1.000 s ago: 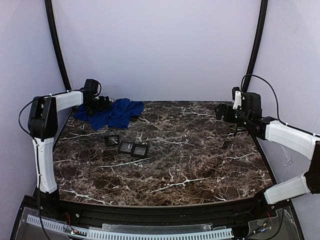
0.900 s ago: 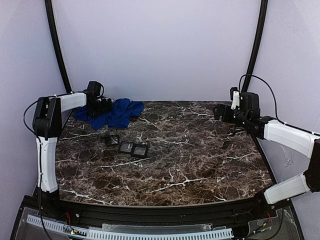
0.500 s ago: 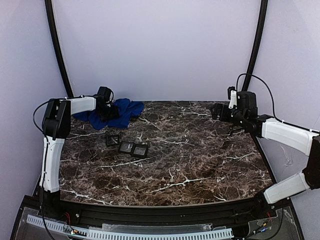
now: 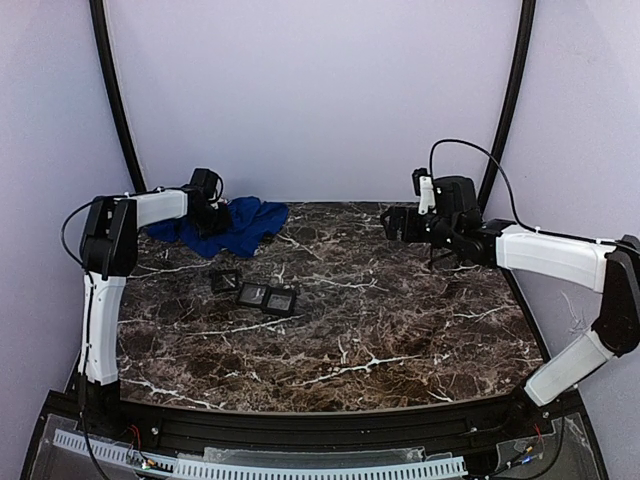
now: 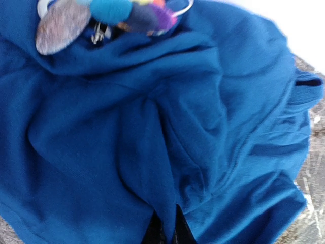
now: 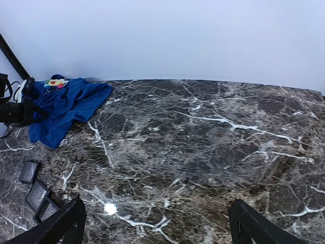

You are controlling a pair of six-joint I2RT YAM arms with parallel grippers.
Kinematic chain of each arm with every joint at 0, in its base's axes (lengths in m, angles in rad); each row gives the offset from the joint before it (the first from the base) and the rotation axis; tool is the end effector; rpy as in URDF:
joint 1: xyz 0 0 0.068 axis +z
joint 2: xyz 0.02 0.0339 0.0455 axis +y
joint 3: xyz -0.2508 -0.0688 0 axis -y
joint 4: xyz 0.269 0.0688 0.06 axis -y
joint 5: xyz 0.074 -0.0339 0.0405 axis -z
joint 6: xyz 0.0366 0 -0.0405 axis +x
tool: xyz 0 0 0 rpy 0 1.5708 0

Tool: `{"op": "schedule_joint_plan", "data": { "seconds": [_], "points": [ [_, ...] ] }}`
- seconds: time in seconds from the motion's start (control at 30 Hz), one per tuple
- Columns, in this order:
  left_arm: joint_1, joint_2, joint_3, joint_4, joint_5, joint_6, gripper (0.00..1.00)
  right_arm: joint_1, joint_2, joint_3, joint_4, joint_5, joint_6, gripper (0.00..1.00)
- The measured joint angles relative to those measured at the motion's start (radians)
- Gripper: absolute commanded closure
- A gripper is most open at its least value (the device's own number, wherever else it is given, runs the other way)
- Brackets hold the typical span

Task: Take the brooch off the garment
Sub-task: Pick up the crumpled clothing from the corner of the board, then place the crumpled clothing at the center of the board.

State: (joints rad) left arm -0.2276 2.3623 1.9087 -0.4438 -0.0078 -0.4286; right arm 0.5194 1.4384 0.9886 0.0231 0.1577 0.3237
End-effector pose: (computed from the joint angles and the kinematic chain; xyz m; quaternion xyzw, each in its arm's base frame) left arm 0.5217 -0.1205 0.1394 -0.0960 0.9390 -0.1030 0.3139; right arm 0.3115 0.1715 0.2536 -0.0394 0.8383 0.1604 0.5195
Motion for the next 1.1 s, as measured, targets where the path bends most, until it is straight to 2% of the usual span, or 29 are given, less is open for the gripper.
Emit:
{"op": "schedule_joint_plan", "data": {
  "seconds": [0.13, 0.3, 0.47, 0.6, 0.9, 1.1],
  "points": [
    [0.000, -0.080, -0.020, 0.034, 0.027, 0.014, 0.99, 0.085, 0.063, 0.048, 0.032, -0.003, 0.013, 0.02],
    [0.000, -0.251, -0.020, 0.106, 0.090, 0.032, 0.99, 0.164, 0.169, 0.132, 0.065, -0.031, 0.067, 0.01],
    [-0.001, -0.418, -0.029, 0.203, 0.204, 0.031, 0.99, 0.183, 0.237, 0.199, 0.112, -0.120, 0.174, 0.01],
    [-0.015, -0.515, -0.092, 0.279, 0.289, 0.011, 0.99, 0.183, 0.251, 0.243, 0.153, -0.175, 0.228, 0.01],
    [-0.105, -0.571, -0.196, 0.365, 0.366, -0.048, 0.99, 0.188, 0.242, 0.292, 0.185, -0.320, 0.206, 0.01],
    [-0.133, -0.573, -0.204, 0.404, 0.374, -0.062, 0.99, 0.204, 0.226, 0.292, 0.193, -0.357, 0.201, 0.01]
  ]
}}
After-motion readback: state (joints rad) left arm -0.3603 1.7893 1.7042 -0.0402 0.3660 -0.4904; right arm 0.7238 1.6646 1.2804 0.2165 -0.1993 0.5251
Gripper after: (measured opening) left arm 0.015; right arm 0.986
